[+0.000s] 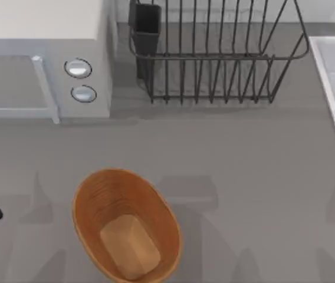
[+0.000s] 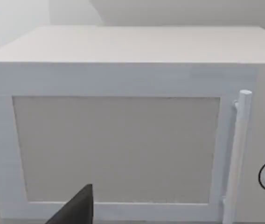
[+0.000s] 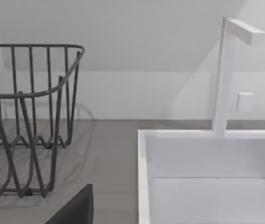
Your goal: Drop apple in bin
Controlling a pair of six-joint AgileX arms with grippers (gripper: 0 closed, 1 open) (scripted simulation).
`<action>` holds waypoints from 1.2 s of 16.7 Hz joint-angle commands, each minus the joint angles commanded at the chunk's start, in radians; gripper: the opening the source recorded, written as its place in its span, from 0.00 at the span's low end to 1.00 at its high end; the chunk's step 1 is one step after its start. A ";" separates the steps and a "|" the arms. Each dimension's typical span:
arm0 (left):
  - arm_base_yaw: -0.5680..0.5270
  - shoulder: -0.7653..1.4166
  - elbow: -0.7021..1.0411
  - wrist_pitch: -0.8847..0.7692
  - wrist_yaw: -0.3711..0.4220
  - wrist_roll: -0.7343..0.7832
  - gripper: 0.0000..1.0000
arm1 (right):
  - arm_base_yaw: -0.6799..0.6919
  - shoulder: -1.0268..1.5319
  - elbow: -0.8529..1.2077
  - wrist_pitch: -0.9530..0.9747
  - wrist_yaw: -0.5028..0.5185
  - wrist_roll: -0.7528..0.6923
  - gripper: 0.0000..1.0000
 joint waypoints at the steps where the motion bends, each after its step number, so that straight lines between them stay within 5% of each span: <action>1: 0.000 0.000 0.000 0.000 0.000 0.000 1.00 | 0.000 0.000 0.000 0.000 0.000 0.000 1.00; 9: 0.069 0.299 0.272 -0.190 0.011 0.272 1.00 | 0.000 0.000 0.000 0.000 0.000 0.000 1.00; 20: 0.256 1.477 0.975 -0.830 0.063 1.050 1.00 | 0.000 0.000 0.000 0.000 0.000 0.000 1.00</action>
